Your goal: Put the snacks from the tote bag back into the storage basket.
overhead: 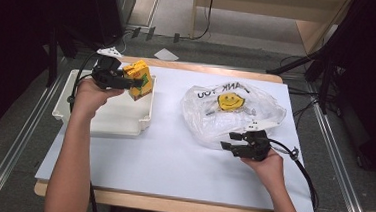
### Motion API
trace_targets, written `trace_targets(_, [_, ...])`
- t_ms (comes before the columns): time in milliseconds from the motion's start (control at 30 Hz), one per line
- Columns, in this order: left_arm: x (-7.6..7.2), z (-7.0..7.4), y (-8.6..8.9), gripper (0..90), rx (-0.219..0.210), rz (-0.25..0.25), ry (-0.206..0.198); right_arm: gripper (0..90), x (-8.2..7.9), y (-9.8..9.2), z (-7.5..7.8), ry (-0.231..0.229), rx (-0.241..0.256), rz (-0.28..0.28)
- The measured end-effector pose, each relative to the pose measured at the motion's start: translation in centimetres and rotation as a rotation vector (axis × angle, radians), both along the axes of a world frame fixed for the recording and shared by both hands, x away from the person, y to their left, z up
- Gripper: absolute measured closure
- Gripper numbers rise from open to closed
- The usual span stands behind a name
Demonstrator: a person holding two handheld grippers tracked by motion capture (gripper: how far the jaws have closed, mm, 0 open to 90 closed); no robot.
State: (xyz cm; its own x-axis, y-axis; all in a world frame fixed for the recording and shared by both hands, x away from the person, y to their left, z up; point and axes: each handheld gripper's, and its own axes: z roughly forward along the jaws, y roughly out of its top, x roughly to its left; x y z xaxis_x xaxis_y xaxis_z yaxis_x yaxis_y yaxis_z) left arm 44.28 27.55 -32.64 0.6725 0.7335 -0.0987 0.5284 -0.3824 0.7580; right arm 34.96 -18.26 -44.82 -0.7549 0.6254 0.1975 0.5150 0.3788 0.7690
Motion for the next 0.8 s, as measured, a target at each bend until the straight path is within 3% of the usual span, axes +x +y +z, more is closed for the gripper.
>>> trace_targets(133, [0.1,-0.3,0.5,52.4,0.013,0.014,-0.002,45.7,0.1,0.1,-0.1,0.003,0.000,0.002])
trace_targets(367, [0.6,-1.3,1.1,52.4,-0.016,0.031,0.016,45.7,0.0,0.2,0.0,0.004,0.001,0.008])
trace_targets(800, [1.9,-3.8,1.1,52.4,0.020,0.073,0.037,45.8,0.1,0.1,0.1,0.001,0.002,0.010])
